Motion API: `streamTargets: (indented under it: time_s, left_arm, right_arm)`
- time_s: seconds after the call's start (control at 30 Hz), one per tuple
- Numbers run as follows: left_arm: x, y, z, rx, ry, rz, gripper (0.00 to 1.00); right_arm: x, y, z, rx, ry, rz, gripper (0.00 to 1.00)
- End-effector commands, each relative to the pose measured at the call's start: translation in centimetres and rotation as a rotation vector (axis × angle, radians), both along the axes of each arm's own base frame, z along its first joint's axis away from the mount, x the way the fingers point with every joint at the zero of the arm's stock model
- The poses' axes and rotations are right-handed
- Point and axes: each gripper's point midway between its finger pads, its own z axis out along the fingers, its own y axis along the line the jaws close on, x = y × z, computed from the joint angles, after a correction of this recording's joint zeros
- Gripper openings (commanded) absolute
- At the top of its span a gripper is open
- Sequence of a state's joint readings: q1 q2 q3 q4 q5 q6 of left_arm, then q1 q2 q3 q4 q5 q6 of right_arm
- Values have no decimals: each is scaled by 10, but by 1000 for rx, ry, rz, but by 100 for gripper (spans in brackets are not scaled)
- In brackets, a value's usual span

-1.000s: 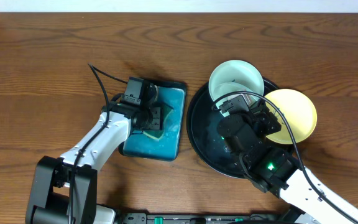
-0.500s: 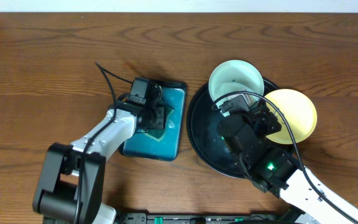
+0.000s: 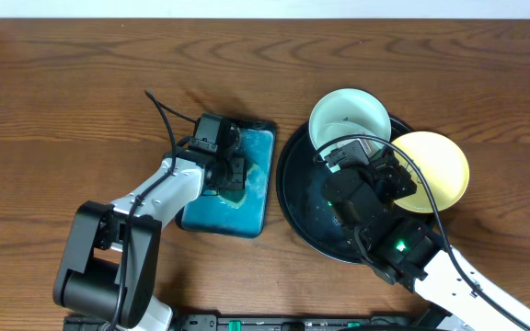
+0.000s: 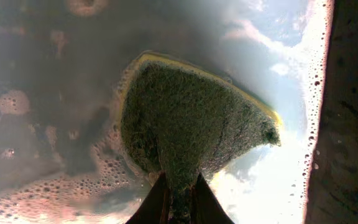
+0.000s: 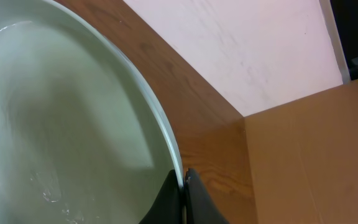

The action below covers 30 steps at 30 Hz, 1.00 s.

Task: Clean dirty plates on tray and stack at the side
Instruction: 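Carry the white plate to the table right of the black tray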

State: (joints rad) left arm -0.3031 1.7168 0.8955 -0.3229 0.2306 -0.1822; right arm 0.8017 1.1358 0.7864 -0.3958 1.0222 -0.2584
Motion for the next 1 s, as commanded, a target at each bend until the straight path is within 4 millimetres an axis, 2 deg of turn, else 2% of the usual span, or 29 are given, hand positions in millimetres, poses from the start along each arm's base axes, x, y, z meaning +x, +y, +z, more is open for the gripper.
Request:
streamTargets:
  time_s: [0.0,0.13,0.5,0.6,0.8,0.97]
  left_arm:
    - [0,-1,2,1,-5,-3,7]
    - [3,-1,19,-12,-47,-1,7]
    - [-3,1,15,-5,-20,3,7]
    - [-3,1,15,-5,-19,3,7]
    - [-3,1,15,-6,-18,5,8]
    - [-4,1,15,-4,-14,5,7]
  right_arm:
    - [1,1,17,14,-47,-9,1]
    - [5,4,23,19,-69,1,1]
    - [8,7,29,54,-101,-1,1]
    - [10,-6,22,237,-143,-104,1]
    - [21,-25,-28,708,19,-239,1]
    - [32,-51,-40,945,77,-323,1]
